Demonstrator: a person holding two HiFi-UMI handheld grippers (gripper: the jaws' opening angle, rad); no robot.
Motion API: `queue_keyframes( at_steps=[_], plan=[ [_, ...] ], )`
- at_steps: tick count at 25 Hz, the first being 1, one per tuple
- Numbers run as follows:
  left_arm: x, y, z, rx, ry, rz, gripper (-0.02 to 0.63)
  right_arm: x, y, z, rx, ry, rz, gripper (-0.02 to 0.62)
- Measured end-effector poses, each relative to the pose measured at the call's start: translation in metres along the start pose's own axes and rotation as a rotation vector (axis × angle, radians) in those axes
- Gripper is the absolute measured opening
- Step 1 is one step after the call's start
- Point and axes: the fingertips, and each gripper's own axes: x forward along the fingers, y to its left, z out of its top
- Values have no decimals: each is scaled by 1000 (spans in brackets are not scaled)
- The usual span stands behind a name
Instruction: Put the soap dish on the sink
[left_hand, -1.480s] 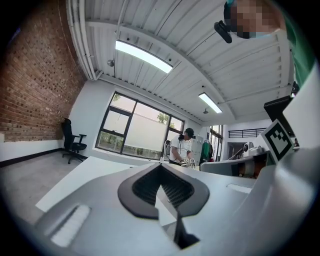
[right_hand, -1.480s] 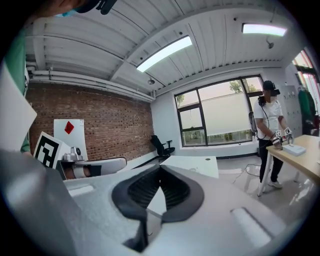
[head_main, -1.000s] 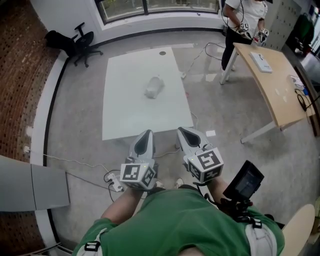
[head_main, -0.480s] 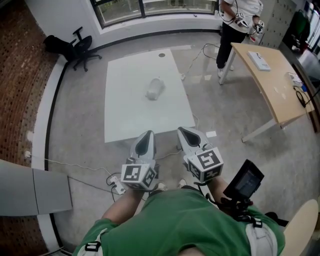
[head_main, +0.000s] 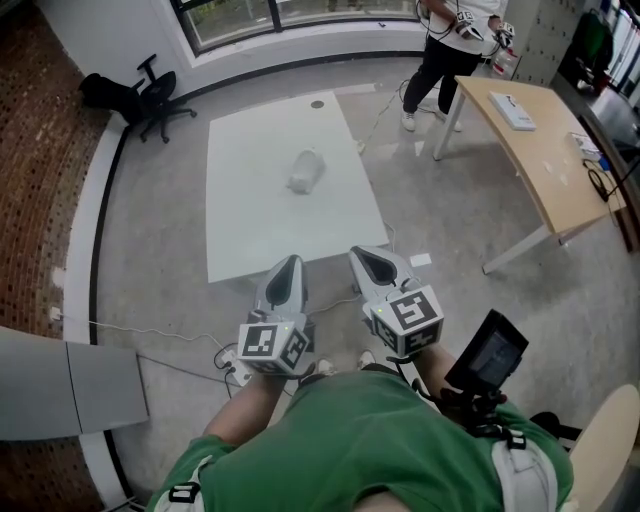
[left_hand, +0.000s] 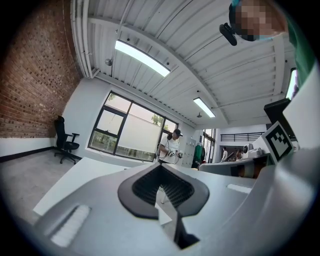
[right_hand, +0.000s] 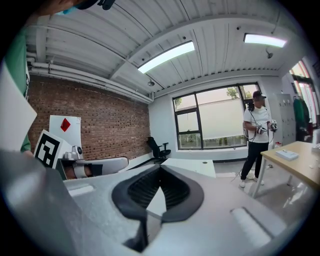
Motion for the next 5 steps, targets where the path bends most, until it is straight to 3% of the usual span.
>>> queue_keyframes(
  at_steps=[5],
  plan=[
    [2, 1, 4, 6, -4, -2, 6, 2, 0, 3, -8, 3, 1, 2]
  ],
)
